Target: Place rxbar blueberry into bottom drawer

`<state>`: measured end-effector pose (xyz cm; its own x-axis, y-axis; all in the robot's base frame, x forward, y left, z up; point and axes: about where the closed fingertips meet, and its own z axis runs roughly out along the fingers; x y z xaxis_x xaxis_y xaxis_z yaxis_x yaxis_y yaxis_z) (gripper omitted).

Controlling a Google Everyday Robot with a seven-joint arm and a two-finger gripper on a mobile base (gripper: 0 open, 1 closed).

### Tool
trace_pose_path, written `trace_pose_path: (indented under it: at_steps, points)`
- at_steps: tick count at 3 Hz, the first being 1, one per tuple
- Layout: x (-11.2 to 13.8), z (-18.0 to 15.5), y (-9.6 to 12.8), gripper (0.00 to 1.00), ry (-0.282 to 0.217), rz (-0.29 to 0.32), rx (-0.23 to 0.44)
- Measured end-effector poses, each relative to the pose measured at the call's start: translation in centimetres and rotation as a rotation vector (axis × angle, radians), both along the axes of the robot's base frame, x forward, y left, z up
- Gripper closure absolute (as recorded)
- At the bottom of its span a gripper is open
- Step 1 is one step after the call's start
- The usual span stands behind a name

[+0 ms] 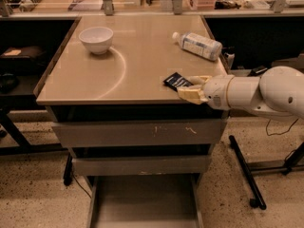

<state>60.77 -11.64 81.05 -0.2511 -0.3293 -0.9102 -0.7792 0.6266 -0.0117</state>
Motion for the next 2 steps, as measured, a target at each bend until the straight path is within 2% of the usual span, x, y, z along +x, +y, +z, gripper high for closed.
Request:
trace_pose_path:
  at_steps: [1, 2]
  points:
    - [-0.1, 0.5, 0.1, 1.00, -0.006, 0.005, 0.001]
    - [-3.2, 3.0, -0.3, 1.00, -0.048, 0.041, 0.018]
